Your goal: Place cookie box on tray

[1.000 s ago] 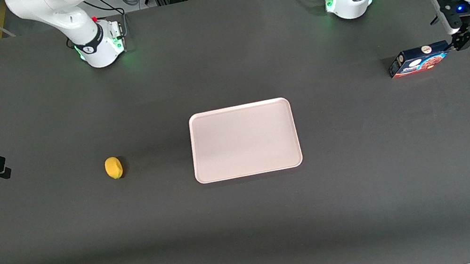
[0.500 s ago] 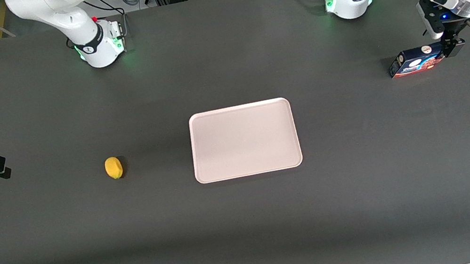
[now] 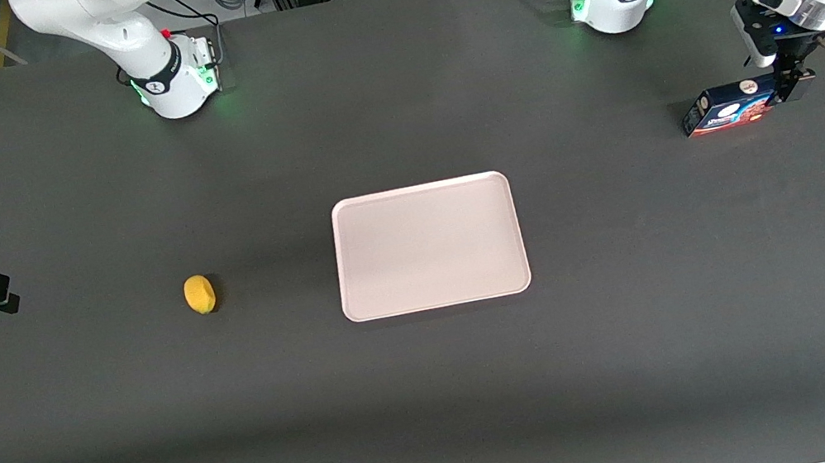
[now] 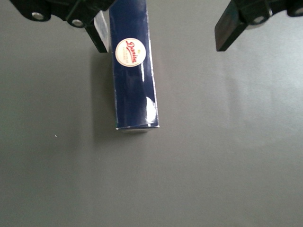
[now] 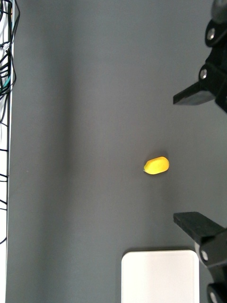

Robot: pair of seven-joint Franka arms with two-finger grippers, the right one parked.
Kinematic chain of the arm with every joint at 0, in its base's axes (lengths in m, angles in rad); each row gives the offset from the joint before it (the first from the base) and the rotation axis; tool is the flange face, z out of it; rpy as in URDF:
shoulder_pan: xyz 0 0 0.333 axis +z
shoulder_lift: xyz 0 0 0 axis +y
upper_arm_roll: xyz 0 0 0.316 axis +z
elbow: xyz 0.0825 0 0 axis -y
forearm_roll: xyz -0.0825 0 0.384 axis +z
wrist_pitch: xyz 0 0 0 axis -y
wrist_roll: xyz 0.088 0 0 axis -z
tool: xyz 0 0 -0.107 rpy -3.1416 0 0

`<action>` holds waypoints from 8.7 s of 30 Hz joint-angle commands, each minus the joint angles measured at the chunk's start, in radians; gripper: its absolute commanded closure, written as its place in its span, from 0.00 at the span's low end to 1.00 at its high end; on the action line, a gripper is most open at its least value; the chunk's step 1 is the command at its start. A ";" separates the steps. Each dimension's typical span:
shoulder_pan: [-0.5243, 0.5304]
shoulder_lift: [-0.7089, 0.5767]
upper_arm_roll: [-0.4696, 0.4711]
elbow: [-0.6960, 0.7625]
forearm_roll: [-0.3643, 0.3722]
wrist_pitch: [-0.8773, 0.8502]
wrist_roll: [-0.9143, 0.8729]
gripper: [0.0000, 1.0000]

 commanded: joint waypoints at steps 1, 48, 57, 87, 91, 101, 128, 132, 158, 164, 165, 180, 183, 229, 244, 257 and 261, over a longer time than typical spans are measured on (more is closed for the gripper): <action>0.001 0.010 0.050 -0.074 -0.007 0.094 0.029 0.00; -0.031 0.186 0.054 -0.145 -0.044 0.338 0.021 0.05; -0.031 0.188 0.054 -0.145 -0.044 0.338 0.021 0.35; -0.030 0.175 0.054 -0.137 -0.046 0.324 0.015 0.69; -0.031 0.168 0.054 -0.123 -0.075 0.289 0.014 0.73; -0.037 0.148 0.051 -0.088 -0.087 0.206 -0.043 0.74; -0.165 0.122 -0.209 0.228 -0.297 -0.197 -0.644 0.74; -0.185 0.120 -0.263 0.288 -0.300 -0.237 -0.803 0.74; -0.425 0.335 -0.490 0.771 -0.242 -0.344 -1.934 0.75; -0.478 0.442 -0.496 0.842 -0.144 -0.328 -2.075 0.74; -0.482 0.462 -0.498 0.857 -0.120 -0.328 -2.100 0.74; -0.556 0.709 -0.507 0.957 0.089 -0.213 -2.402 0.71; -0.562 0.740 -0.507 0.955 0.120 -0.187 -2.442 0.72; -0.606 0.922 -0.455 0.948 0.238 -0.074 -2.660 0.67; -0.605 0.921 -0.444 0.951 0.249 -0.073 -2.657 0.00; -0.605 0.909 -0.444 0.969 0.249 -0.076 -2.654 0.00; -0.597 0.884 -0.444 0.986 0.249 -0.091 -2.648 0.00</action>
